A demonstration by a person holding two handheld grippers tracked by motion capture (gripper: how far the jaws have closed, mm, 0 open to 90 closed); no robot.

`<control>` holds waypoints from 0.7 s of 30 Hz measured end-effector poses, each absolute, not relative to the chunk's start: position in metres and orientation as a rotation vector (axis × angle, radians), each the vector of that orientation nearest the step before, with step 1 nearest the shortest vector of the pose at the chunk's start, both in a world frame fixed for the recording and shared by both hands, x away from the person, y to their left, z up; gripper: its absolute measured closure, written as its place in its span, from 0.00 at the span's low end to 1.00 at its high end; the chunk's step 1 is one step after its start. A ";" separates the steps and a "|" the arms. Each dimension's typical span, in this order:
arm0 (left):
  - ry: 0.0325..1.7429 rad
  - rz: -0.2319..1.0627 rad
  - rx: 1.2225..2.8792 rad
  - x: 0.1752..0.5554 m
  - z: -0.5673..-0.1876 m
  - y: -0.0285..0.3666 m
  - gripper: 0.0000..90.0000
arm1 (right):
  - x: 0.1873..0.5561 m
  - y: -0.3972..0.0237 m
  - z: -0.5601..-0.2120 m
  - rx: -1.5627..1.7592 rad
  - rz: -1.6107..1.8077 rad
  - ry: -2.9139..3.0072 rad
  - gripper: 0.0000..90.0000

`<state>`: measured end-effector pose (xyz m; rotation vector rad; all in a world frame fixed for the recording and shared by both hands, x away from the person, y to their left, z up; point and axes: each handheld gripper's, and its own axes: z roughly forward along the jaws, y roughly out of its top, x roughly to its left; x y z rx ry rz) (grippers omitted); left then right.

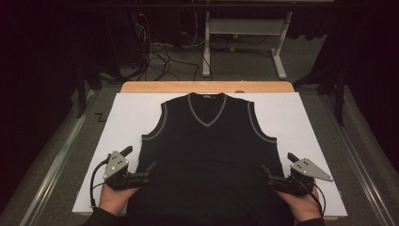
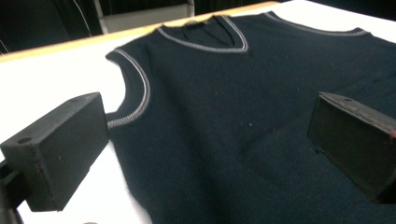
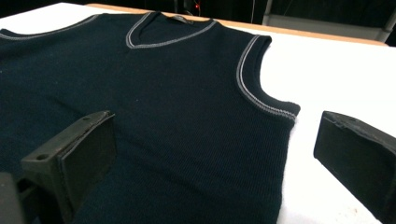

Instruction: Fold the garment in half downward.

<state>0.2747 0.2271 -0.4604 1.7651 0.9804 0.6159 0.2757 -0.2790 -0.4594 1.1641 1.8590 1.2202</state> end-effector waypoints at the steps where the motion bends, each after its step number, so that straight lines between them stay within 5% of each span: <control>1: 0.985 0.616 1.762 0.275 -0.461 0.227 0.00 | 0.276 -0.279 -0.459 1.159 1.221 1.858 0.00; 21: 1.029 0.591 1.703 0.276 -0.460 0.232 0.00 | 0.279 -0.273 -0.455 1.107 1.233 1.832 0.00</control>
